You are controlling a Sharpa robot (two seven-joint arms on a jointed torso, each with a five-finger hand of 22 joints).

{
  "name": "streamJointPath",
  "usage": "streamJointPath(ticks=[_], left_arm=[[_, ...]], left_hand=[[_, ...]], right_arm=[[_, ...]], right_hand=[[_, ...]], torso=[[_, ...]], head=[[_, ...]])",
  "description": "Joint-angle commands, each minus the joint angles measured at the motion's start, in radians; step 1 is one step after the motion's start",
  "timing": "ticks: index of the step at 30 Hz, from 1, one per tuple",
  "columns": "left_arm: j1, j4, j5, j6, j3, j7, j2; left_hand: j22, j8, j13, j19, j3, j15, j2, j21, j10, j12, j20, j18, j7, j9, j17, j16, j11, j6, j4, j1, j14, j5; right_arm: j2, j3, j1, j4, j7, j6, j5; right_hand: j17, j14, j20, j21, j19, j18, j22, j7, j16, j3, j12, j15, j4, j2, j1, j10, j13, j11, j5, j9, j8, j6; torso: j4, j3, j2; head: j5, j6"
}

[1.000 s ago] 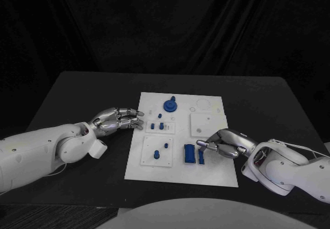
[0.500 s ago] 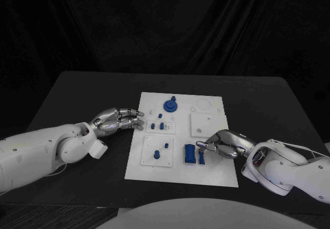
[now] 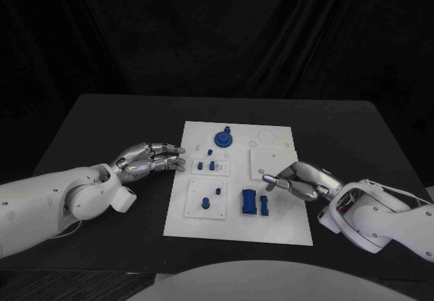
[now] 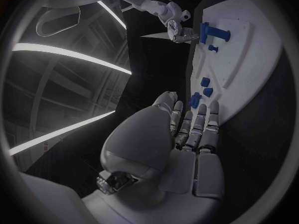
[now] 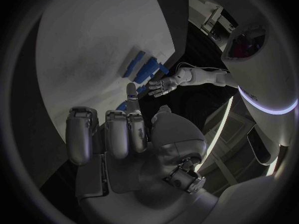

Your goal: Assemble the parts on the task board

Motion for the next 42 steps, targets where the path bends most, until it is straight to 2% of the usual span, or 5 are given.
streamJointPath(ticks=[1,16,26,32,42], left_arm=[[0.017,0.032,0.006,-0.078,0.001,0.094,-0.016],[0.081,0.071,0.006,-0.254,0.001,0.309,0.004],[0.078,0.046,0.006,-0.252,0.001,0.331,0.04],[0.075,0.047,0.006,-0.256,0.005,0.216,0.041],[0.034,0.07,0.069,-0.453,0.064,0.177,0.081]], left_hand=[[0.002,-0.005,0.001,0.008,0.007,-0.006,-0.001,0.006,0.009,0.004,0.0,-0.018,0.036,0.0,-0.002,0.003,0.001,0.009,0.002,-0.012,0.004,0.003],[-0.272,-0.074,-0.034,-0.31,-0.041,-0.141,-0.042,-0.051,-0.014,-0.193,-0.077,0.035,-0.017,-0.009,-0.154,-0.35,-0.079,0.096,0.199,-0.058,-0.267,-0.068],[-0.792,-0.422,-0.078,-0.443,-0.19,-0.218,-0.025,-0.093,-0.104,-0.666,-0.014,0.06,-0.317,-0.06,-0.19,-0.488,-0.29,-0.3,0.199,-0.284,-0.326,-0.337],[-0.828,-0.457,-0.081,-0.443,-0.095,-0.264,-0.077,-0.097,-0.104,-0.678,-0.119,0.004,-0.261,-0.085,-0.19,-0.488,-0.207,-0.366,0.092,-0.792,-0.326,-0.455],[-0.828,-0.457,-0.081,-0.443,-0.04,-0.264,-0.16,-0.097,-0.104,-0.678,-0.175,-0.024,-0.157,-0.085,-0.19,-0.488,-0.207,-0.403,0.032,-1.065,-0.326,-0.505]], right_arm=[[0.007,0.003,0.055,-0.003,0.199,-0.127,0.31],[0.066,0.003,0.113,-0.092,0.454,-0.043,0.756],[0.073,0.003,0.065,-0.126,0.535,0.063,0.869],[0.088,0.014,0.064,-0.134,0.472,-0.003,0.819],[0.252,0.149,0.016,-0.231,0.46,-0.107,1.012]], right_hand=[[-0.127,0.009,0.008,-0.157,-0.056,0.044,0.145,0.004,-0.099,-0.026,-0.068,0.008,0.0,-0.001,0.015,0.058,0.178,-0.003,-0.014,0.003,0.001,0.004],[-1.085,-0.837,0.246,-1.358,-0.819,0.095,-0.595,0.049,-1.115,-0.014,-1.141,0.304,0.001,-0.042,0.123,-0.871,-0.884,0.259,-0.02,-0.08,-0.027,-0.312],[-1.298,-1.454,0.154,-1.419,-1.462,0.074,-1.277,-0.228,-1.456,0.038,-1.419,0.112,0.001,-0.09,0.176,-1.419,-1.222,-0.001,-0.006,-0.187,-0.081,-0.957],[-1.307,-1.465,-0.029,-1.423,-1.467,-0.032,-1.308,-0.056,-1.476,0.291,-1.568,0.084,-0.187,-0.201,-0.465,-1.465,-1.307,0.012,-0.196,-0.214,-0.106,-1.078],[-1.307,-1.465,-0.029,-1.423,-1.467,-0.032,-1.308,-0.056,-1.476,0.432,-1.568,0.084,-0.291,-0.274,-0.843,-1.465,-1.307,0.012,-0.302,-0.214,-0.106,-1.155]], torso=[[0.0003,0.0002,-0.001],[-0.0018,0.0133,-0.056],[-0.0041,0.0187,-0.071],[-0.008,0.0183,-0.071],[-0.0665,0.035,-0.116]], head=[[-0.005,0.0],[-0.01,0.079],[-0.027,0.16],[-0.022,0.155],[0.024,0.242]])
